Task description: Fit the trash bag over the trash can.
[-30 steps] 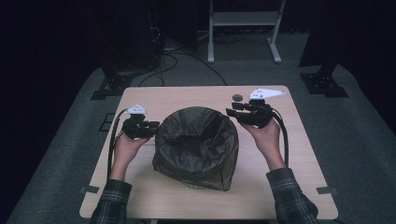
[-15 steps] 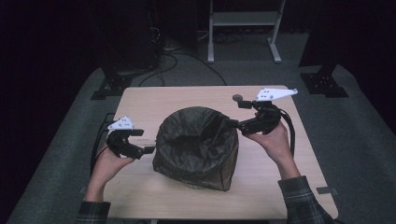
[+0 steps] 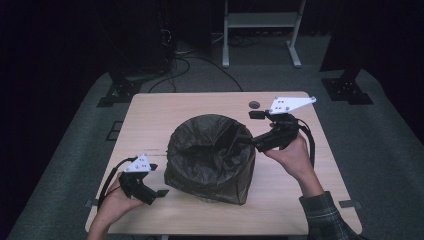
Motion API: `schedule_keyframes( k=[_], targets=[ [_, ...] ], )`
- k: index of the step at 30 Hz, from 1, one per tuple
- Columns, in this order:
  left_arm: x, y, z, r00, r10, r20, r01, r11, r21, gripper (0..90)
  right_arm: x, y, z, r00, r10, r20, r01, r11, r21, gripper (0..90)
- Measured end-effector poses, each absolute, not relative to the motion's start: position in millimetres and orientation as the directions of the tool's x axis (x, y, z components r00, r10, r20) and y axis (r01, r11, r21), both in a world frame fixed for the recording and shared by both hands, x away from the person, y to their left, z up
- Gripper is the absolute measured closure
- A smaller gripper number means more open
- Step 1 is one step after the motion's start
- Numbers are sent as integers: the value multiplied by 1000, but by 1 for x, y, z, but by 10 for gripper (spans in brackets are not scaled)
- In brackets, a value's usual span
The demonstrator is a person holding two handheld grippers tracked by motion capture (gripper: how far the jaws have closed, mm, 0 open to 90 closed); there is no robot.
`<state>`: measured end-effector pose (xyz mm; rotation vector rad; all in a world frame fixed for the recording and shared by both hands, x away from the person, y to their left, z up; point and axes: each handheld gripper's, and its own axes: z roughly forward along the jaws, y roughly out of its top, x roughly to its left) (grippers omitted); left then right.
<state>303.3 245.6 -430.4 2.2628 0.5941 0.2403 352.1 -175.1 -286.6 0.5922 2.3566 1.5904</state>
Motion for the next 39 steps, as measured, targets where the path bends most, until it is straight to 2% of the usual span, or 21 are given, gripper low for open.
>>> schedule_keyframes(
  k=[9, 15, 23, 35, 39],
  targets=[
    [298, 237, -461, 885, 465, 13, 329, -647, 688, 0, 351, -148, -284, -918, 397, -9, 189, 455, 870, 95],
    [297, 231, -472, 891, 453, 38, 315, -675, 668, 0, 352, -117, -293, -947, 318, -46, 169, 615, 771, 98],
    [299, 229, -478, 897, 442, 16, 320, -673, 667, 0, 355, -81, -299, -967, 249, -42, 165, 747, 645, 98],
    [299, 230, -481, 900, 436, 13, 307, -655, 691, 0, 364, -60, -316, -965, 263, -18, 223, 849, 478, 98],
    [299, 230, -482, 899, 437, 13, 303, -643, 704, 0, 365, -50, -320, -963, 268, -16, 242, 894, 376, 98]
  ],
)
